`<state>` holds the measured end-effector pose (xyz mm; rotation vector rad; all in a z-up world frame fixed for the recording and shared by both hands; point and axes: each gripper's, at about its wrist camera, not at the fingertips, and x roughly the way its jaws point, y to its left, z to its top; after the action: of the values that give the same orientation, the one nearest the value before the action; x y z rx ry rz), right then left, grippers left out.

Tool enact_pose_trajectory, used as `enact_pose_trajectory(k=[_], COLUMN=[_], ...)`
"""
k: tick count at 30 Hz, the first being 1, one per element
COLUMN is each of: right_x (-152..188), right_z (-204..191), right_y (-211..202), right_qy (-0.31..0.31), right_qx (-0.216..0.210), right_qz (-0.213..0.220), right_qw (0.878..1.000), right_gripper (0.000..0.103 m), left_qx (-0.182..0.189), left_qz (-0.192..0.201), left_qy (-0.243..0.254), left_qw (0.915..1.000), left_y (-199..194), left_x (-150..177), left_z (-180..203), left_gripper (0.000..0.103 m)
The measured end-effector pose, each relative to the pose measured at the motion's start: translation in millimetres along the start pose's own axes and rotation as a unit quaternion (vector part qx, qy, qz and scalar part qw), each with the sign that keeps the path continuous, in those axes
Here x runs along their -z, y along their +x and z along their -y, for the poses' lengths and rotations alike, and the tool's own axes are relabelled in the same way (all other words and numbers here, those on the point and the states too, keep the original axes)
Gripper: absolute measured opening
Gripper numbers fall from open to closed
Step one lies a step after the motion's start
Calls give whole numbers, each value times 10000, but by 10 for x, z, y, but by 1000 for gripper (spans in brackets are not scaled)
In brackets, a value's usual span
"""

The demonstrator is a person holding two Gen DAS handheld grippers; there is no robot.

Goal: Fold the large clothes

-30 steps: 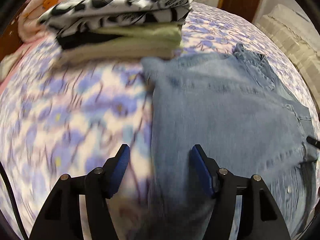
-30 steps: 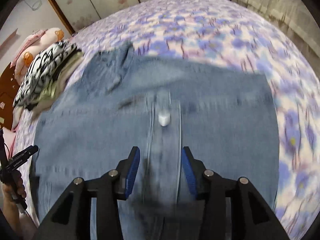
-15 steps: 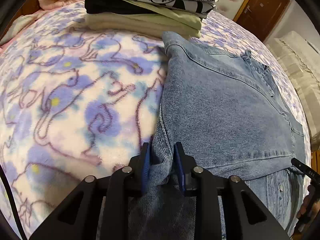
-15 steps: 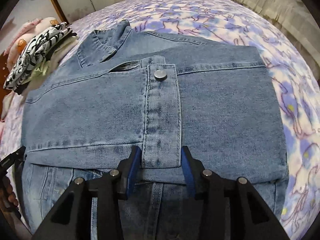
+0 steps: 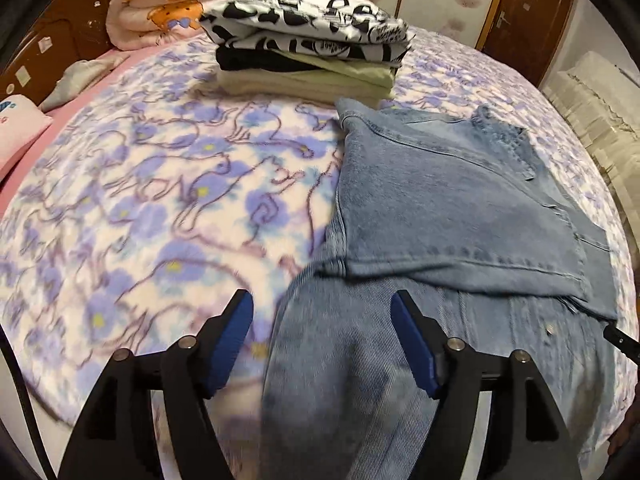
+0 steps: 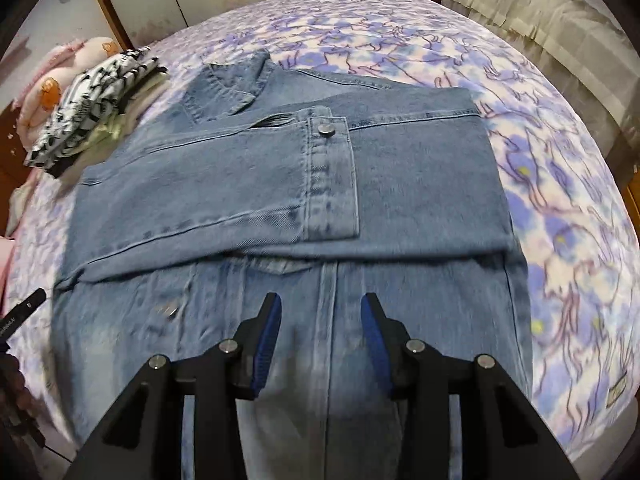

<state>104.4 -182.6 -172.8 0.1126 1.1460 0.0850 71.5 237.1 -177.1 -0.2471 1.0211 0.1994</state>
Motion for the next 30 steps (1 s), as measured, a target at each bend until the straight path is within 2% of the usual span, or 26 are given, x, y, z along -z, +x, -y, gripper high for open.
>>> enact_pose_trajectory(k=[7, 14, 15, 16, 18, 24, 30], right_x=[203, 447, 487, 527, 607, 827, 964], right_z=[-28, -41, -37, -29, 5, 126, 334], right_y=[-459, -924, -968, -998, -1075, -1188, -1096], right_qy=[-70, -368, -411, -440, -491, -666, -779], right_qx=[-229, -419, -440, -461, -482, -343, -86], right_qz=[260, 605, 603, 611, 684, 639, 347], right_qw=[9994, 9966, 9964, 9961, 9953, 9951, 9963], right_gripper=[42, 43, 50, 62, 75, 75, 75], left_qx=[194, 216, 214, 210, 206, 208, 112], left_qz=[27, 252, 269, 286, 321, 262, -111], left_qy=[221, 566, 593, 622, 679, 740, 762], left_qw=[9996, 9978, 9976, 9974, 9970, 9967, 9970], left_y=[-521, -932, -973, -1010, -1077, -1134, -924], left_x=[292, 581, 619, 658, 732, 937, 1119], left_z=[20, 110, 122, 129, 143, 126, 14], left_gripper=[74, 77, 77, 77, 77, 78, 78])
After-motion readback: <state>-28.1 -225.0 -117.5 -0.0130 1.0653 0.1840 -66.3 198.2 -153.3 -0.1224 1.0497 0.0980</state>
